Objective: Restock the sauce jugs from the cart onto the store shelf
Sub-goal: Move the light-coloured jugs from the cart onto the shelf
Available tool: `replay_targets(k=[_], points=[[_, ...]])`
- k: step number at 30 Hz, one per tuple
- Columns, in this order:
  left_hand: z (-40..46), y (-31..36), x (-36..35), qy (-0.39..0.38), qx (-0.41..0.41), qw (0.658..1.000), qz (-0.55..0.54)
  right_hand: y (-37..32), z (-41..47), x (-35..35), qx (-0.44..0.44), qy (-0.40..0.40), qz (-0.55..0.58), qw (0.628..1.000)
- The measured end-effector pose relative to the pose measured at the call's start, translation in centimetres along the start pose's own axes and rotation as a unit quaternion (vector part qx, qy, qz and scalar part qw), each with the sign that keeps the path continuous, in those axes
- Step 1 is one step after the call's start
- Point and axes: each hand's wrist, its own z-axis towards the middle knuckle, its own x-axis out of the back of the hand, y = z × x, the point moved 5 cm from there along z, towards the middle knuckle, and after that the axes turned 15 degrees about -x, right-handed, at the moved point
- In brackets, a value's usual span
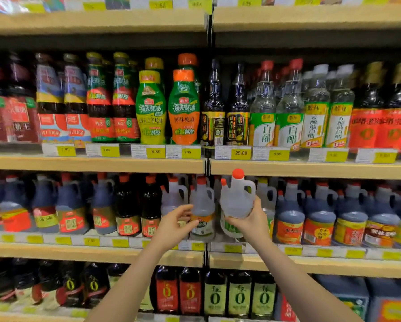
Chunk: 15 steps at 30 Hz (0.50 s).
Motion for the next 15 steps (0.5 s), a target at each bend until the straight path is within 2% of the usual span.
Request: replay_targets(k=[4,9,15], points=[[0.6,-1.1,-1.3,-0.024,-0.064,0.995,0.079,2.4,1.8,-2.4,-0.016,-0.013,-0.021,1.0],[0.4,-2.1,-3.5,-0.068,-0.109,0.985,0.115,4.0,2.6,-4.0,-0.031,0.044,-0.112,0.992],[0.4,-4.0,-5.0,-0.102,-0.096,0.984,0.113,4.2,4.3,-4.1,-0.091,0.019,-0.165,0.982]])
